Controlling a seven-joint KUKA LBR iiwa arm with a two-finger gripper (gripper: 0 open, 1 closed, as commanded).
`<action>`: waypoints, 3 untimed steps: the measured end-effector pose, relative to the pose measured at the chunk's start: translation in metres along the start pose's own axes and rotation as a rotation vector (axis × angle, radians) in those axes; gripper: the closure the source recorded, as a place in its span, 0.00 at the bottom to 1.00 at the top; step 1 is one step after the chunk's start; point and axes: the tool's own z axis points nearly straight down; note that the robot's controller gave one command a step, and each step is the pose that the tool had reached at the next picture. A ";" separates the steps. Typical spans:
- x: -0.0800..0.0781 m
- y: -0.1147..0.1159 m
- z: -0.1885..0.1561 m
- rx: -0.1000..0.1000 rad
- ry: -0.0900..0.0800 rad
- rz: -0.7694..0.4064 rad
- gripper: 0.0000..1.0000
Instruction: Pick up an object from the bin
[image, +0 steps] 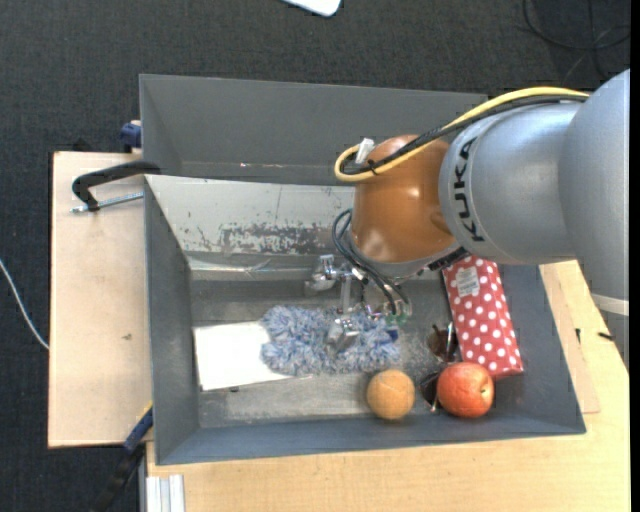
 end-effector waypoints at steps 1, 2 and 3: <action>0.017 -0.012 0.015 -0.005 -0.007 -0.067 1.00; 0.017 -0.012 0.015 -0.006 -0.007 -0.067 1.00; 0.018 -0.012 0.010 -0.005 -0.004 -0.067 1.00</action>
Offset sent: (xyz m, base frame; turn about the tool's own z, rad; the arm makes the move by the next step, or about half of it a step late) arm 0.0000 0.0000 0.0000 0.0000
